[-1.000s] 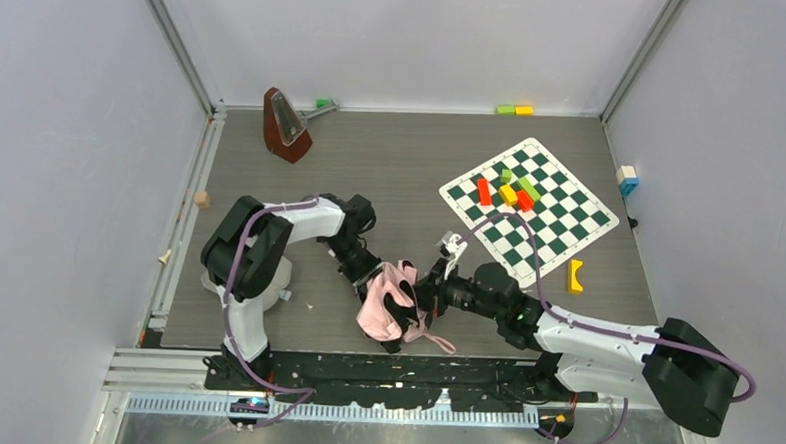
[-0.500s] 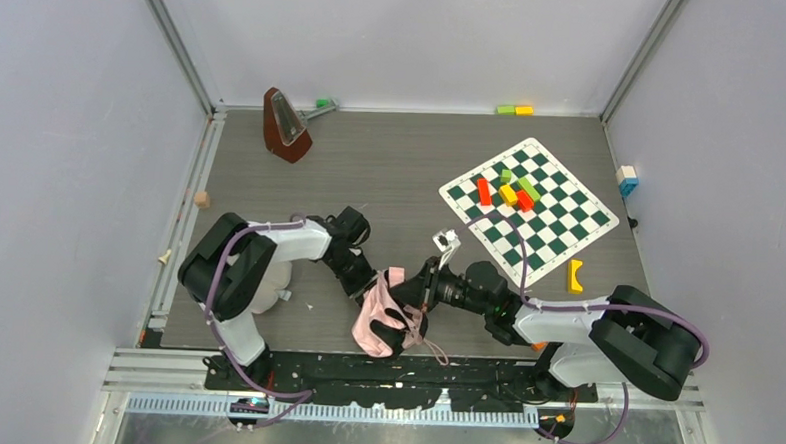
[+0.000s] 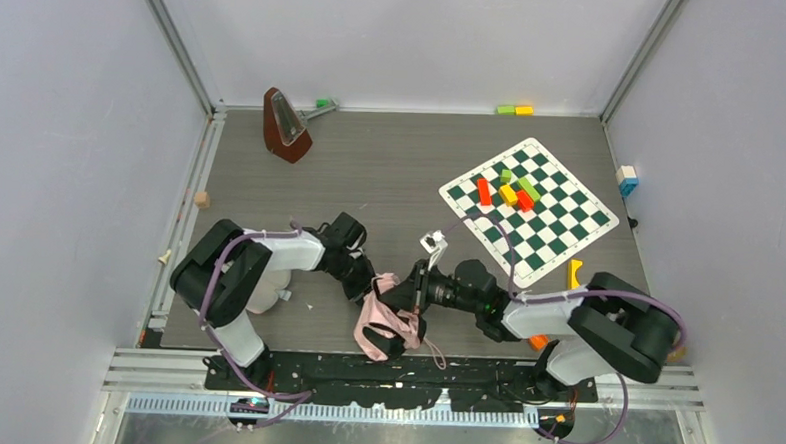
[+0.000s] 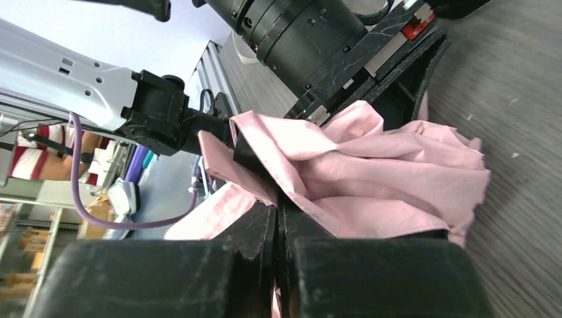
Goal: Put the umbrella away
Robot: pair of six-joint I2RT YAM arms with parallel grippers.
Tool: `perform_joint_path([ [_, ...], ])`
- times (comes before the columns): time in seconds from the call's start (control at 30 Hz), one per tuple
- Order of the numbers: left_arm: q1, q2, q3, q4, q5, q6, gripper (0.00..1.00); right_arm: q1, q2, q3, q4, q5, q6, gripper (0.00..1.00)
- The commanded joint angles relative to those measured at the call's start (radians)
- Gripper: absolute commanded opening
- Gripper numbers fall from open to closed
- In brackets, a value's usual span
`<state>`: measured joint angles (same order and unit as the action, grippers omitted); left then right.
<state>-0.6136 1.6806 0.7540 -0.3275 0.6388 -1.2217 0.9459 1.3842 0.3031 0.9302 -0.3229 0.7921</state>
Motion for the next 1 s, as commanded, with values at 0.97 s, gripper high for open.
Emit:
perform_joint_path([
  [0.97,-0.020,0.100,-0.247,0.757,-0.148,-0.072,0.00,0.140,0.058,0.164,-0.044,-0.032,-0.062,0.11],
])
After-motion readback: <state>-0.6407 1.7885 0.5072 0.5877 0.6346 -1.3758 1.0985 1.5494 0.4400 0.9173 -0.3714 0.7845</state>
